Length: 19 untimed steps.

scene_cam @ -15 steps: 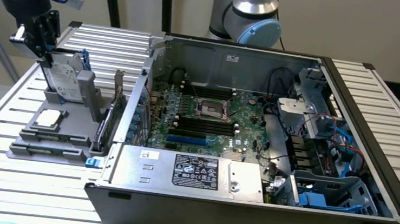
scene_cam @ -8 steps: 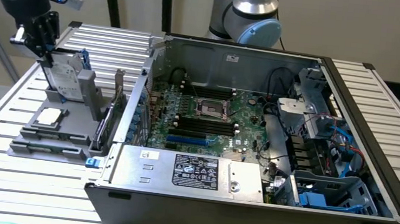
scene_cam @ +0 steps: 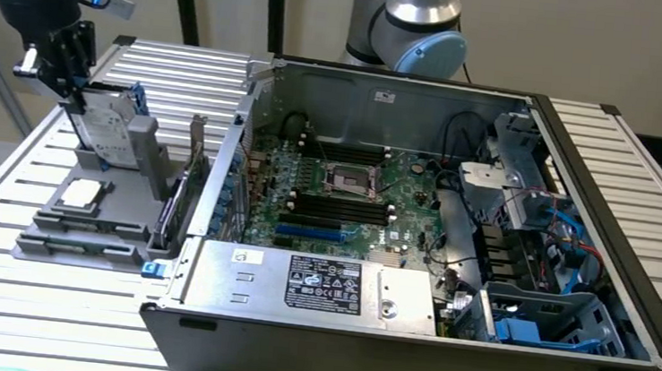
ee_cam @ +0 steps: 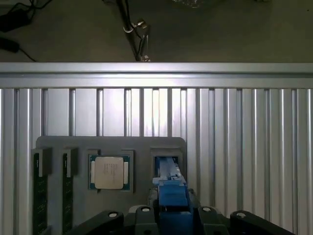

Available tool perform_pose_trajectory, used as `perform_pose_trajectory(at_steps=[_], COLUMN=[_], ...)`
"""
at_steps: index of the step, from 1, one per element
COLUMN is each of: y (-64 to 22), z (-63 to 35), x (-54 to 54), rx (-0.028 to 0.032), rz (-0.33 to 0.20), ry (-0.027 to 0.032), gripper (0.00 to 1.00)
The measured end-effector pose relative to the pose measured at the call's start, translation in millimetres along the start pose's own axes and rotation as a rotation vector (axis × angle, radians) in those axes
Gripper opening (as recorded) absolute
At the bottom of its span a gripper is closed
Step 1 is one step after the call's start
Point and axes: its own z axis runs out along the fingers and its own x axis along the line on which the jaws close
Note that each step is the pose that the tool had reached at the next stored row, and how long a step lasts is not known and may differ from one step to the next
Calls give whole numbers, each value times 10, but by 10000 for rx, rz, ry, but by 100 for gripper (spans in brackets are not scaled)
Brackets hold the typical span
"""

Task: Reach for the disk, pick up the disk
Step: 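Pick up the disk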

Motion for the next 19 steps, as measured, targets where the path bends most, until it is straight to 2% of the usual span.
perform_pose_trajectory(at_steps=[2, 13, 16, 19], y=[0, 0, -1, -10], z=[0, -1, -39, -121], x=[6, 7, 7, 5], rx=[-1, 2, 1, -1], rz=[0, 0, 0, 0], ry=[-15, -17, -17, -16], gripper=[33, 33, 33, 33])
